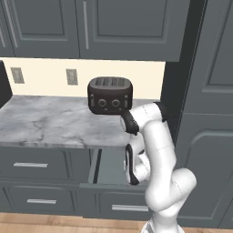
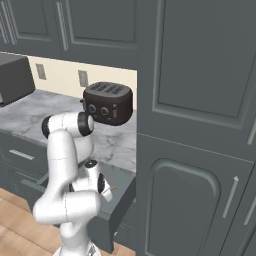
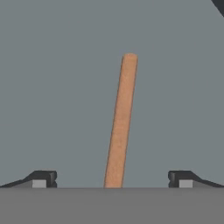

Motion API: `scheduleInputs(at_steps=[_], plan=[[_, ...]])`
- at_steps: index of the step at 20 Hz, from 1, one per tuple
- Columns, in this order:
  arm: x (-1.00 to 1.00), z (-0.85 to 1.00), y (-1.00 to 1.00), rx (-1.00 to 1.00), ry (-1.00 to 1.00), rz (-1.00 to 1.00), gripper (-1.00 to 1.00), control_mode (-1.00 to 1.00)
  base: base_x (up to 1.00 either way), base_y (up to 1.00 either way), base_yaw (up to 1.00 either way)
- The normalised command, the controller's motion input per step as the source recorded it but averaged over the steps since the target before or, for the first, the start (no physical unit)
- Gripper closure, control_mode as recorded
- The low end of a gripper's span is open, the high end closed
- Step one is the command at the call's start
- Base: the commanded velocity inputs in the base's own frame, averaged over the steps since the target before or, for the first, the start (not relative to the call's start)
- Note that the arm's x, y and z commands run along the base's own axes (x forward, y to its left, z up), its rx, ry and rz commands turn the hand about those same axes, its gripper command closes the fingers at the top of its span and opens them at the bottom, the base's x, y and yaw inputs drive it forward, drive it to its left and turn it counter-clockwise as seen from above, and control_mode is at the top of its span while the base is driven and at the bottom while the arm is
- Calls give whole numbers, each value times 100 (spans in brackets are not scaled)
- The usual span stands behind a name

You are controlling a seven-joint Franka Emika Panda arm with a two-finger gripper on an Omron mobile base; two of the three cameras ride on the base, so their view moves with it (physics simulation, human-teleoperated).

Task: Take a straw from the drawer in front and place it inside the glass cup on the dining counter.

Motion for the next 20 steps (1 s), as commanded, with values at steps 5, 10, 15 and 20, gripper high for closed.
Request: scheduleInputs(at_steps=[5, 10, 15, 20], plan=[[51, -35, 0, 0, 32, 0, 100, -100, 0, 0, 0], [24, -30, 0, 0, 33, 0, 100, -100, 0, 0, 0], [0, 2, 0, 7, 16, 0, 100, -100, 0, 0, 0], [4, 62, 2, 11, 11, 0, 100, -100, 0, 0, 0]])
